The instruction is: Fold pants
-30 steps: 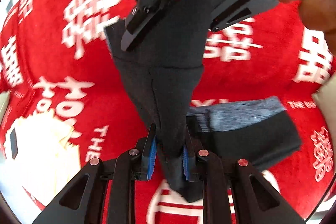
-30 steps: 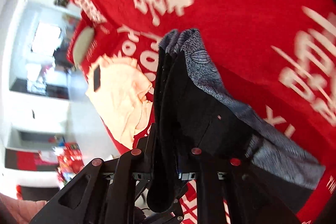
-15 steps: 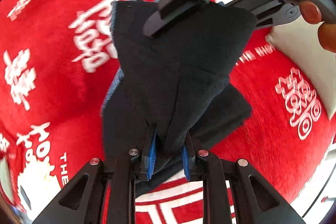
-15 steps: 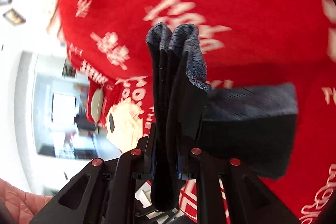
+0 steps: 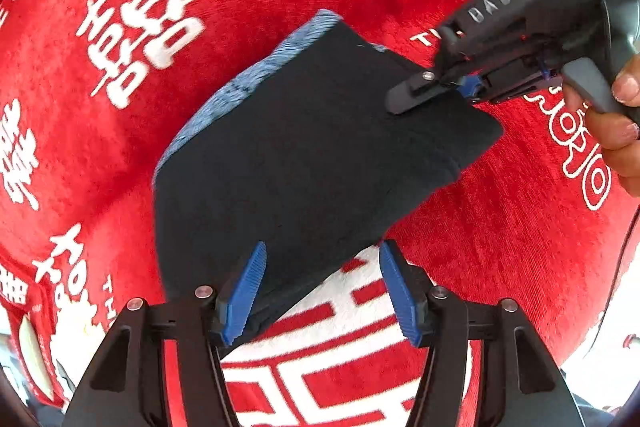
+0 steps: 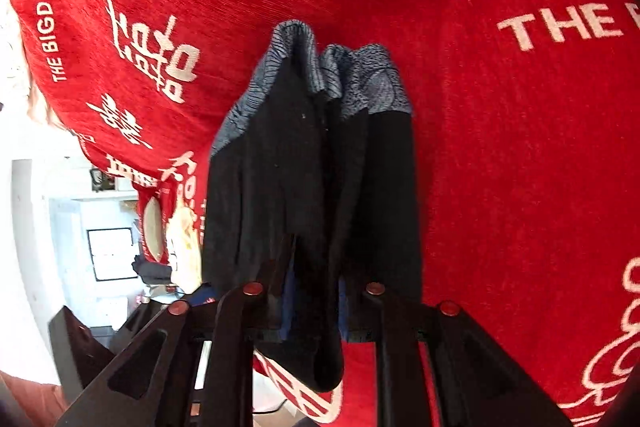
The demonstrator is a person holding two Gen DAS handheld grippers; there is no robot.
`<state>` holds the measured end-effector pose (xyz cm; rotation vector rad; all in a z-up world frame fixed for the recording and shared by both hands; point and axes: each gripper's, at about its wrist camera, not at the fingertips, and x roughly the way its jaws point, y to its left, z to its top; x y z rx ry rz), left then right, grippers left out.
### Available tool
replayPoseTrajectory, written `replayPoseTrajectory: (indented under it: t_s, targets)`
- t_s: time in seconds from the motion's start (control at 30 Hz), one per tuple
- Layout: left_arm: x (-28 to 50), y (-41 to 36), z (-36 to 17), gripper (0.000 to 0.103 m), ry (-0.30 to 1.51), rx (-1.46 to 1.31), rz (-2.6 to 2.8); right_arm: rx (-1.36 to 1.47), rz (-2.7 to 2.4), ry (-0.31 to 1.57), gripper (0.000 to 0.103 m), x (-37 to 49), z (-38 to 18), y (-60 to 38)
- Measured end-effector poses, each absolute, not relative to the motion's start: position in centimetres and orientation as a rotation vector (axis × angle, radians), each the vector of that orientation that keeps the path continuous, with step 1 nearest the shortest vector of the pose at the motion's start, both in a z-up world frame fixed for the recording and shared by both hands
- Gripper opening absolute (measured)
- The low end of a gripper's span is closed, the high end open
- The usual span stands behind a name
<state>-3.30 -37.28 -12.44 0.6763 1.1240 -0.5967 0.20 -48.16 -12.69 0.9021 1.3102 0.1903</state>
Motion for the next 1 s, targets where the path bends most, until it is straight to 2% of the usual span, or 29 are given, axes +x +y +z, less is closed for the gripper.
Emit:
replayPoseTrajectory:
  t_s: [0.13,0.2,0.23,0.4,0.5,0.53,0.57,0.6,0.7,0.93,1.0]
  targets:
    - [-0.4,-34.5,-10.5,0.06,1.095,0.581,-0.485,0.823,0.164,1.345,0.03,0.4,-11.9,-48.1]
    - [2.1,-33.1,-10.2,0.064,1.085,0.54,-0.409,0.72,0.113,1.352,0.042,0.9,-10.7,-47.9]
    - [3.2,-32.5,-10.3,0.073,1.091,0.523,-0.377,0.66,0.092,1.343,0.042,1.3,-9.9,-47.6]
    - [7.7,-29.7,-11.5,0.074,1.119,0.398,-0.269,0.594,0.084,1.272,0.042,3.6,-8.1,-47.5]
    - [9.2,-28.5,-13.5,0.074,1.193,0.319,-0.245,0.551,0.065,1.337,0.042,5.7,-9.6,-47.1]
    - [9.5,-28.2,-14.3,0.074,1.224,0.297,-0.249,0.564,0.069,1.371,0.042,6.3,-10.5,-46.9]
    - [9.6,-28.1,-15.0,0.074,1.257,0.278,-0.254,0.583,0.075,1.407,0.027,6.7,-11.2,-46.6]
    - [9.5,-28.1,-15.5,0.074,1.279,0.263,-0.263,0.587,0.077,1.435,0.017,6.7,-11.8,-46.4]
    - [8.4,-28.4,-16.4,0.074,1.31,0.237,-0.313,0.521,0.094,1.43,0.009,5.2,-11.2,-46.2]
    - [6.9,-29.4,-17.0,0.074,1.297,0.265,-0.344,0.523,0.056,1.456,0.005,3.1,-12.0,-46.4]
    - [6.6,-29.6,-16.9,0.079,1.301,0.256,-0.351,0.49,0.028,1.462,0.007,3.0,-11.7,-46.1]
